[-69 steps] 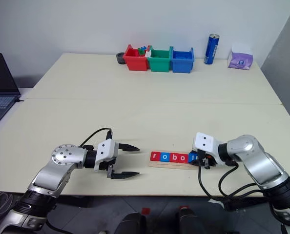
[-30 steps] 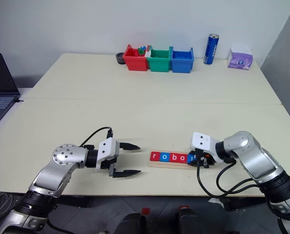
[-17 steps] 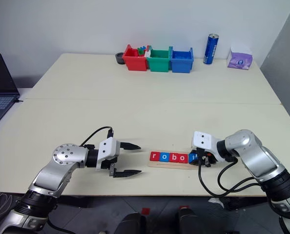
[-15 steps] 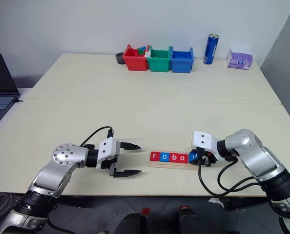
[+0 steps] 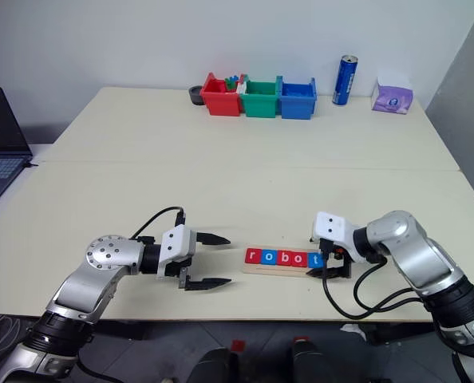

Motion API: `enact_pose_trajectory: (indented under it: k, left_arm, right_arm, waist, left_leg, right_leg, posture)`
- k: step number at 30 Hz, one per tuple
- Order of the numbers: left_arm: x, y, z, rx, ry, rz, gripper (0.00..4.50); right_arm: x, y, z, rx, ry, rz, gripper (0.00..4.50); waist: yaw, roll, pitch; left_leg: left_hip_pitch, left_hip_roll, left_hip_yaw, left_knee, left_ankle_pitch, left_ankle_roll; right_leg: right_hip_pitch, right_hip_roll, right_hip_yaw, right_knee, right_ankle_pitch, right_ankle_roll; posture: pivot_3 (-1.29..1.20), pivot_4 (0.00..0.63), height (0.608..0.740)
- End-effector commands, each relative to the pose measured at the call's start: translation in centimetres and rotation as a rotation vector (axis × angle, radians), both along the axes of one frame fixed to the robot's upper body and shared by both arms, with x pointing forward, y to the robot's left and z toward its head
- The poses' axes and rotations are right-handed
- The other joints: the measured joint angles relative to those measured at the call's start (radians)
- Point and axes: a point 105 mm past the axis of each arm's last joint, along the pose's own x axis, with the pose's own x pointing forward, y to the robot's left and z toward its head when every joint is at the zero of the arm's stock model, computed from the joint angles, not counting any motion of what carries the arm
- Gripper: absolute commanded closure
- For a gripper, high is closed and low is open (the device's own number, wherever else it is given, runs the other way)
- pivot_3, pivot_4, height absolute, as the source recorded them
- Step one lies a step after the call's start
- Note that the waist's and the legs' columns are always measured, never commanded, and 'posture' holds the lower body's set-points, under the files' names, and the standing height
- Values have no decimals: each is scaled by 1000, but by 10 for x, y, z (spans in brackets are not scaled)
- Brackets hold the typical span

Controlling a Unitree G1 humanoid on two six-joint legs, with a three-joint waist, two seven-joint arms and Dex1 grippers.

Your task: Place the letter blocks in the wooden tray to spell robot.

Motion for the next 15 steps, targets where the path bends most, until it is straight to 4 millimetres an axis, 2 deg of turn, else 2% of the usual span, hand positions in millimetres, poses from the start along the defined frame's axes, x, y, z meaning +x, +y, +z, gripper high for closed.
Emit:
enact_pose_trajectory:
  k: [1,3,8,13,14,15]
  left_arm:
    - [-2,-2,8,-7,-33,-8,0]
    - [-2,-2,9,-7,-32,-7,0]
    - [-1,-1,10,-6,-31,-7,0]
    - [0,0,11,0,-30,-10,0]
    - [1,1,10,1,-30,-10,0]
    - [1,1,10,1,-30,-10,0]
  right_arm:
    - [0,-8,25,24,-86,-34,217]
    - [-3,-16,25,11,-98,-62,631]
    - [-10,-32,15,-52,-125,-99,2423]
    - [-16,-33,5,-66,-109,-93,4247]
    - [-16,-33,2,-75,-105,-89,4469]
    - [-16,-34,0,-82,-103,-89,4469]
  waist:
    - [0,0,0]
    - [1,0,0]
    - [1,0,0]
    - [-2,0,0]
    - [-2,0,0]
    - [-2,0,0]
  left_leg:
    - [0,0,0,0,0,0]
    - [0,0,0,0,0,0]
    - [-1,0,1,0,0,0]
    - [0,0,1,0,0,0]
    - [0,0,1,0,0,0]
    - [0,0,1,0,0,0]
  right_leg:
    - [0,0,0,0,0,0]
    - [0,0,0,0,0,0]
    - [0,0,-1,0,0,0]
    - [0,0,0,0,-1,2]
    - [0,0,0,0,-2,3]
    - [0,0,0,0,-2,4]
  posture:
    - [0,150,740]
    - [0,150,740]
    - [0,150,740]
    - [0,150,740]
    - [0,150,740]
    - [0,150,740]
